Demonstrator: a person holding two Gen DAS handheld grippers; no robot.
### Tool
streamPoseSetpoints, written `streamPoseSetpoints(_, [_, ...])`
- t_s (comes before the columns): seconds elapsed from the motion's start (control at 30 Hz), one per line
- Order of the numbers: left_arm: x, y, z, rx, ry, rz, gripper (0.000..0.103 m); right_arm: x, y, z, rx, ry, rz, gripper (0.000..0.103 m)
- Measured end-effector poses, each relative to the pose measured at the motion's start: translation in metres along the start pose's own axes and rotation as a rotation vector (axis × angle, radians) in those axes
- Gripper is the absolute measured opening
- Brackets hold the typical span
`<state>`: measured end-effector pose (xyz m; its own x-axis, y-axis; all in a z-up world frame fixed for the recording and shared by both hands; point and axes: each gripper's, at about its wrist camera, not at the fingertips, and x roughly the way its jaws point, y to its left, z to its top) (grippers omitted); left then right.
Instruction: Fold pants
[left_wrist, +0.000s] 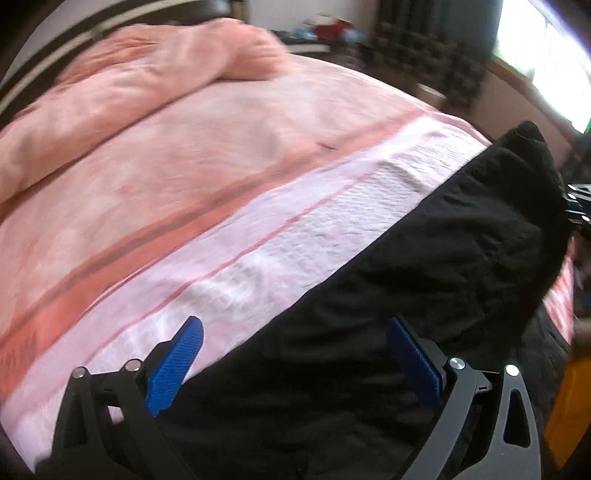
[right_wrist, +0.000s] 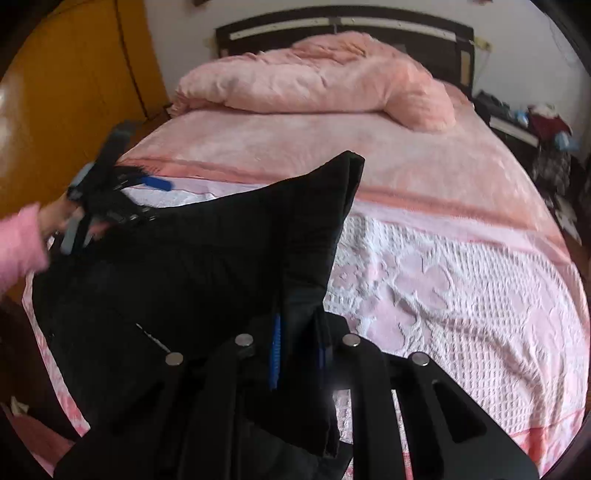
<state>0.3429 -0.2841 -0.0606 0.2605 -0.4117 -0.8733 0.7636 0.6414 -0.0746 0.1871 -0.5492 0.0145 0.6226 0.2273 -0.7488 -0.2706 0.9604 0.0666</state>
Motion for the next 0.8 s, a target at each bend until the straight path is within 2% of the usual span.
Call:
streamPoseSetpoints(0.13, [0.022, -0.002, 0.014, 0.086, 0.117, -0.161, 0.099, -0.009, 0.004, 0.000, -0.044, -0.026, 0.006, 0.013])
streamPoseSetpoints(0.23, [0.028, -0.007, 0.017, 0.106, 0.179, -0.263, 0.099, -0.016, 0.009, -0.001, -0.055, -0.042, 0.013, 0.014])
streamPoseSetpoints(0.33, [0.035, -0.009, 0.014, 0.118, 0.216, -0.289, 0.097, -0.019, 0.007, -0.001, -0.045, -0.053, 0.018, 0.014])
streamPoseSetpoints(0.37, [0.035, -0.012, 0.012, 0.132, 0.223, -0.281, 0.086, -0.019, 0.006, -0.001, -0.038, -0.053, 0.019, 0.014])
streamPoseSetpoints(0.4, [0.032, -0.013, 0.008, 0.143, 0.225, -0.271, 0.059, -0.019, 0.005, -0.002, -0.035, -0.052, 0.016, 0.014])
streamPoseSetpoints(0.43, [0.032, -0.013, 0.004, 0.159, 0.229, -0.235, 0.040, -0.018, 0.004, -0.002, -0.029, -0.053, 0.012, 0.014])
streamPoseSetpoints(0.47, [0.031, -0.011, 0.000, 0.167, 0.226, -0.203, 0.021, -0.017, 0.002, -0.002, -0.022, -0.052, 0.012, 0.014])
streamPoseSetpoints(0.5, [0.029, -0.009, -0.002, 0.157, 0.219, -0.192, 0.011, -0.016, 0.002, -0.002, -0.011, -0.052, 0.013, 0.014])
streamPoseSetpoints(0.57, [0.017, -0.008, -0.010, 0.142, 0.171, -0.167, 0.007, -0.013, 0.001, -0.002, 0.012, -0.054, 0.001, 0.014])
streamPoseSetpoints(0.7, [-0.021, -0.014, -0.016, 0.108, 0.005, -0.030, 0.005, -0.013, -0.001, 0.002, 0.067, -0.081, -0.069, 0.014])
streamPoseSetpoints(0.77, [-0.058, -0.035, -0.025, 0.104, -0.121, 0.136, 0.005, -0.013, 0.001, 0.002, 0.086, -0.106, -0.101, 0.014])
streamPoseSetpoints(0.8, [-0.067, -0.046, -0.030, 0.112, -0.152, 0.205, 0.005, -0.013, 0.003, 0.001, 0.099, -0.127, -0.118, 0.014])
